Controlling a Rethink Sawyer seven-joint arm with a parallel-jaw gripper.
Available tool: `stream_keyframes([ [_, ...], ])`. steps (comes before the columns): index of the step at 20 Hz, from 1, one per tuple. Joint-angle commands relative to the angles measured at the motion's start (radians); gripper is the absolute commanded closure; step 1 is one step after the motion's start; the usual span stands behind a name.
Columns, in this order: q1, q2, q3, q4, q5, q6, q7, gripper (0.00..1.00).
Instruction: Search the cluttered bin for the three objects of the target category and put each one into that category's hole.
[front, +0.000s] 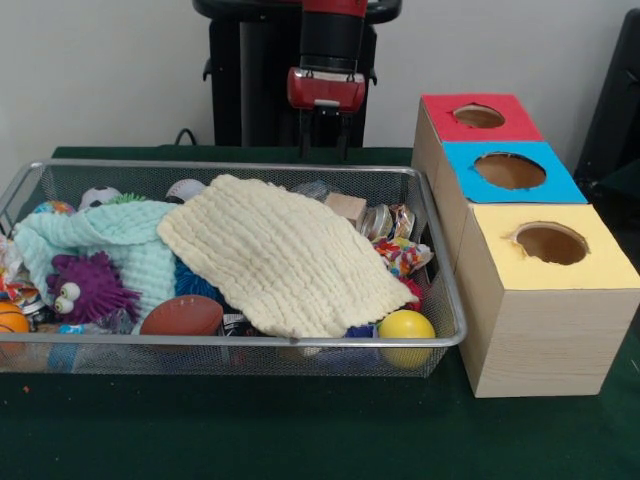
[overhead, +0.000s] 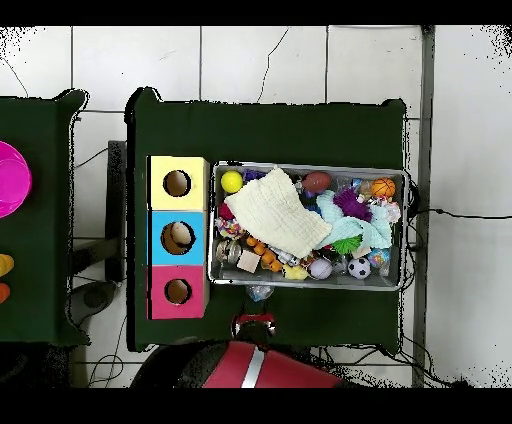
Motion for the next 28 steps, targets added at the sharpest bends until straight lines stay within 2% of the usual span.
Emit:
stream_keyframes([
  [1,0.000,0.060,0.034,-0.203,0.078,-0.114,0.187,0.00],
  [28,0.001,0.146,0.034,-0.273,0.089,-0.186,0.182,0.00],
])
